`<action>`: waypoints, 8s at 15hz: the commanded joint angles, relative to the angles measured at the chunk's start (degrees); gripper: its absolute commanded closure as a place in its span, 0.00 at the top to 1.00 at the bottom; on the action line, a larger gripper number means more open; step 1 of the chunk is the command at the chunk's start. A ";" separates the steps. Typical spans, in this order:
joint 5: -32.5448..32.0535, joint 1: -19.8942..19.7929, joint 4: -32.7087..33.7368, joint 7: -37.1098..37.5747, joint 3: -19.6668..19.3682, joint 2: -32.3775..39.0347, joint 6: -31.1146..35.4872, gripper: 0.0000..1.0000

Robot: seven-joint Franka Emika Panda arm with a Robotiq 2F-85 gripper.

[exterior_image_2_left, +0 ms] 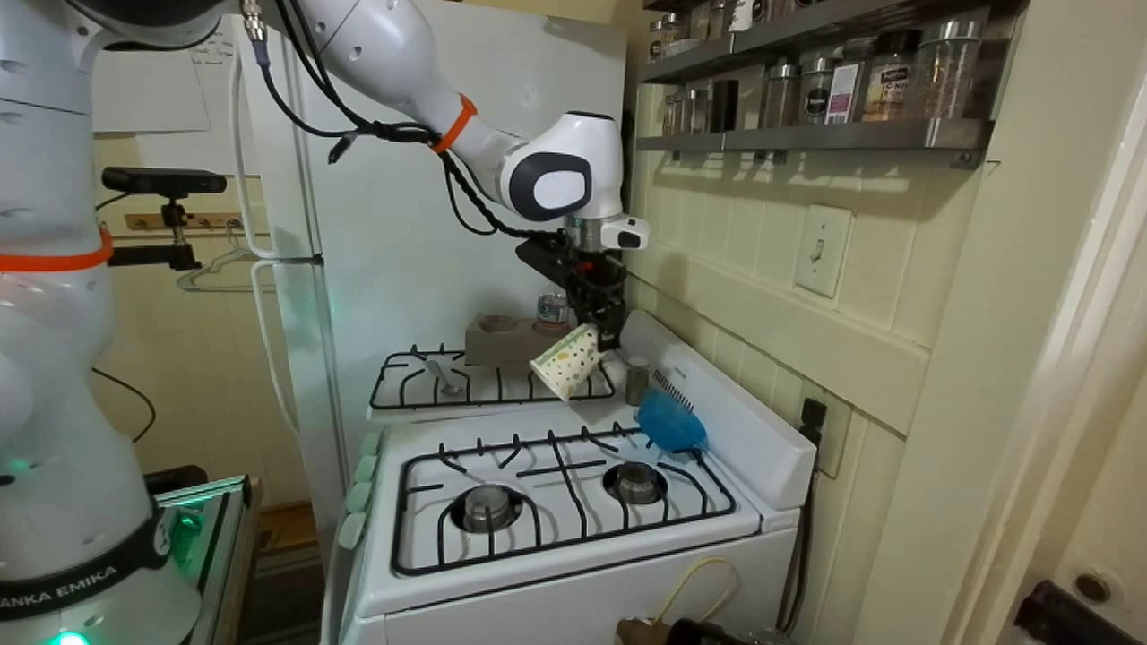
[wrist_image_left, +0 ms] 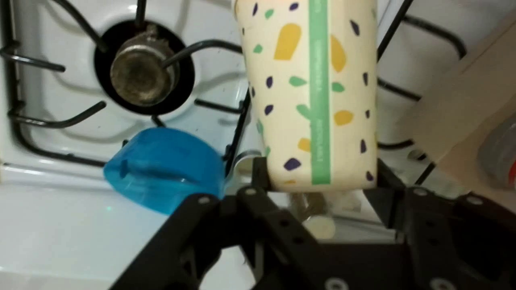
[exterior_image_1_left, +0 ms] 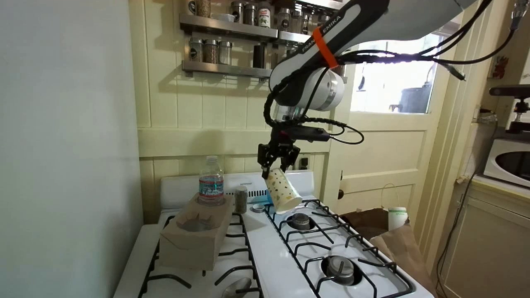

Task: Put the coffee cup into the cup holder

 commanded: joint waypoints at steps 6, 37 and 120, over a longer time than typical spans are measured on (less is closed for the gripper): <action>-1.41 -2.69 -5.24 -3.68 -1.43 1.88 -21.65 0.37; -15.19 -2.53 0.65 -4.91 -2.12 -6.88 -17.17 1.00; 3.94 17.17 -22.71 -28.13 -8.14 -34.38 4.97 0.01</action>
